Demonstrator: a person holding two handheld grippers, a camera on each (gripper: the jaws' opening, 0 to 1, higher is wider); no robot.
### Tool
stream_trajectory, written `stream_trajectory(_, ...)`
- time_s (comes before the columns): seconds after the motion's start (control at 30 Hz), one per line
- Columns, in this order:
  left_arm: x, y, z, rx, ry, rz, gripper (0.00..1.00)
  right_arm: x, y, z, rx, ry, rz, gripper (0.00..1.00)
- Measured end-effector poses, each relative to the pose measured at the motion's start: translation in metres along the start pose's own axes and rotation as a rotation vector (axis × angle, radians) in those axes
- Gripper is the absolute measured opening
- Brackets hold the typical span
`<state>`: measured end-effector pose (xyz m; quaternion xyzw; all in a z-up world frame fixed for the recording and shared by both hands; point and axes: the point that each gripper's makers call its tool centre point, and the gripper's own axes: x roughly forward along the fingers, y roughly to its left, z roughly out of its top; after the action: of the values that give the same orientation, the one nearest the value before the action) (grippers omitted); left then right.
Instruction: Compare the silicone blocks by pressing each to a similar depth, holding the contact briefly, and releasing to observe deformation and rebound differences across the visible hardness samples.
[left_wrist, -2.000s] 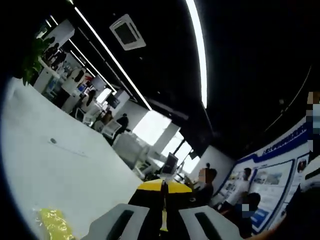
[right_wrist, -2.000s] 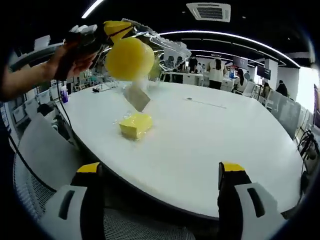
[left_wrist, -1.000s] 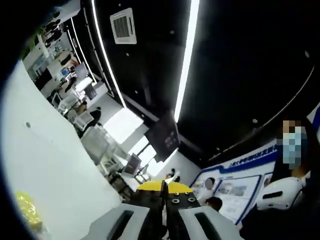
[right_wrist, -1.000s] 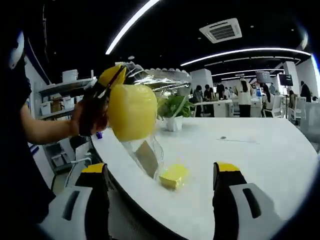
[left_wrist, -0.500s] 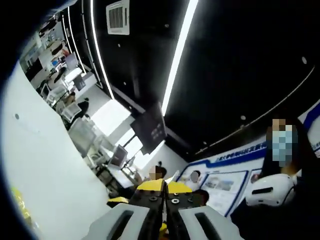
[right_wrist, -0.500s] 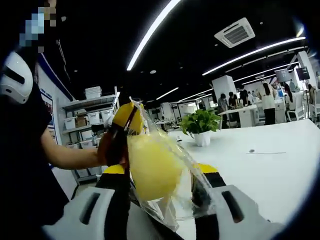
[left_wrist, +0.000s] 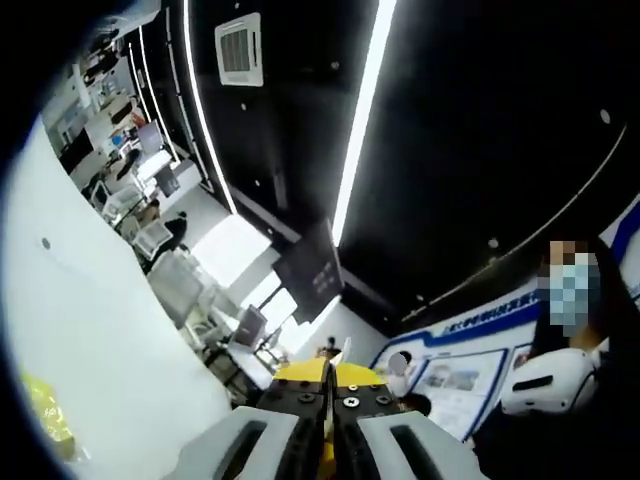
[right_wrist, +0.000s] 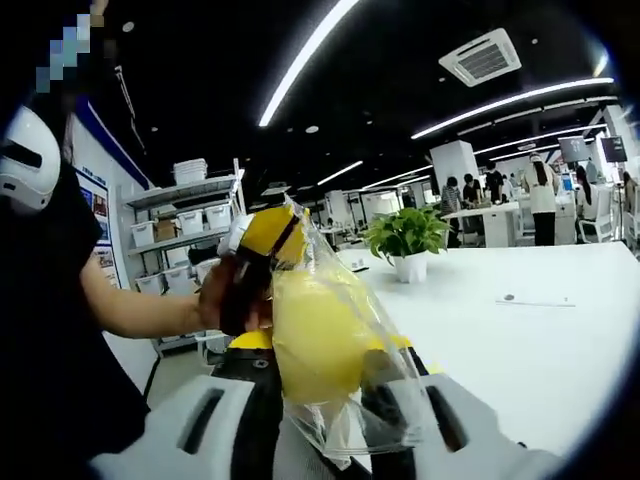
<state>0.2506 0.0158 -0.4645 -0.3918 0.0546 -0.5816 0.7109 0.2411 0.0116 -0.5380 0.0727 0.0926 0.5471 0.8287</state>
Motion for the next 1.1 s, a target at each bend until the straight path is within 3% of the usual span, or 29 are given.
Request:
stream_trajectory(0.13,-0.003,0.004,0.001,0.044,0.008,0.035,0.0,0.003,0.0,-0.002,0.014,0.037,-0.017,0.17)
stream_trajectory(0.27,-0.004,0.004,0.005,0.101,0.015,0.076,0.0,0.006,0.0,-0.001,0.081,0.063,-0.007,0.14)
stream_trajectory(0.53,-0.009,0.004,0.006,0.153,0.027,0.111,0.0,0.008,0.003,-0.001,0.089,0.108,0.006,0.08)
stream_trajectory(0.6,-0.009,0.005,0.007,0.163,0.03,0.119,0.0,0.007,0.003,-0.002,0.15,0.122,-0.002,0.08)
stream_trajectory(0.63,-0.008,0.007,0.008,0.138,0.015,0.12,0.0,0.007,0.003,0.0,0.18,0.121,0.005,0.08)
stream_trajectory(0.7,-0.006,0.007,0.009,0.08,-0.003,0.099,0.0,0.006,-0.003,0.002,0.154,0.113,-0.005,0.07)
stream_trajectory(1.1,-0.008,0.01,0.01,0.112,0.008,0.113,0.0,0.008,-0.002,-0.001,0.171,0.139,-0.001,0.07)
